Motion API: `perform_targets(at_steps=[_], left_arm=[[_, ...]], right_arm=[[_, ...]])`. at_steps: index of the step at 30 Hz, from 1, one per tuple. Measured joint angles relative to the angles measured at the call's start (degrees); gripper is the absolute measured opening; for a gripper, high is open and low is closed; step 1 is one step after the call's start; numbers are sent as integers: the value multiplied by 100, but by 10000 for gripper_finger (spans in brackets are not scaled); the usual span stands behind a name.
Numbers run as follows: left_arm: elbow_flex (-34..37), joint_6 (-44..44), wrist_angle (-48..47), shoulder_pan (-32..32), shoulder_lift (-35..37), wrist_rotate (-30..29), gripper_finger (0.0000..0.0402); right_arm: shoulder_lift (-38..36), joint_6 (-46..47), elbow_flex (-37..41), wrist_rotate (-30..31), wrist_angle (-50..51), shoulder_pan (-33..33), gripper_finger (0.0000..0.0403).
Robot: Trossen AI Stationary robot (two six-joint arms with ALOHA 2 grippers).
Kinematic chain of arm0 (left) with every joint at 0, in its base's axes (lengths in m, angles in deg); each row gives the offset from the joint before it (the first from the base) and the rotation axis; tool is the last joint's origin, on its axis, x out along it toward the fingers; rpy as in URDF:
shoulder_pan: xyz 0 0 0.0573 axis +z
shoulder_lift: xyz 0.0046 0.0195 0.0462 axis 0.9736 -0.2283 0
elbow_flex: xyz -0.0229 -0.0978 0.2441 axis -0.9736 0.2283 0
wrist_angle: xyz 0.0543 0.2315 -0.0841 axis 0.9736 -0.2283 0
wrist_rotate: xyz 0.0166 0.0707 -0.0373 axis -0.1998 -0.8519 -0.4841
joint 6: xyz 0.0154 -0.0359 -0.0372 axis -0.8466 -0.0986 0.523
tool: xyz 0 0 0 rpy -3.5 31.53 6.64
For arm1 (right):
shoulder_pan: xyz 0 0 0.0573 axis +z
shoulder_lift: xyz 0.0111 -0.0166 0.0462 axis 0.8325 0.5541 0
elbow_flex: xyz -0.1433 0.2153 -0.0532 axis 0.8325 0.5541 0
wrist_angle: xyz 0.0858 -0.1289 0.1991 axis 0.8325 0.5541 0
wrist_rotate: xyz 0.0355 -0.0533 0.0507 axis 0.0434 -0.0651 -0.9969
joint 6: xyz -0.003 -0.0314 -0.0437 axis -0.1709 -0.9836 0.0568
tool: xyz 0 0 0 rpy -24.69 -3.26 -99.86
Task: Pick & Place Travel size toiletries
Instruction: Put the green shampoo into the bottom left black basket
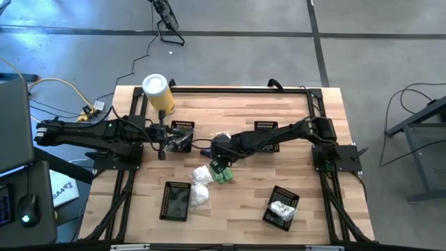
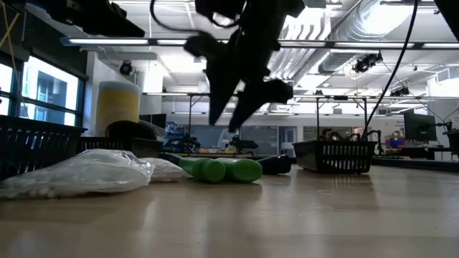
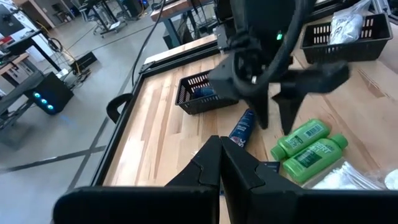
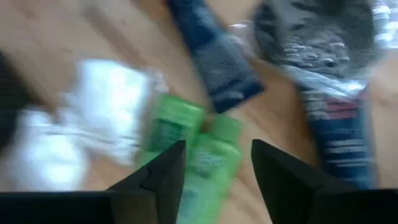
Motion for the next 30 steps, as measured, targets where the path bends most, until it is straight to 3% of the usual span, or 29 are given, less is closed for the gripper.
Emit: perform_targets(at_steps=[10, 30], left_arm=[[0, 2, -47, 0, 2, 2, 0], [0, 2, -103, 0, 0, -2, 0]], right_arm=[[490, -148, 22, -344, -302, -182, 211], [817, -309, 18, -510, -570, -255, 147]])
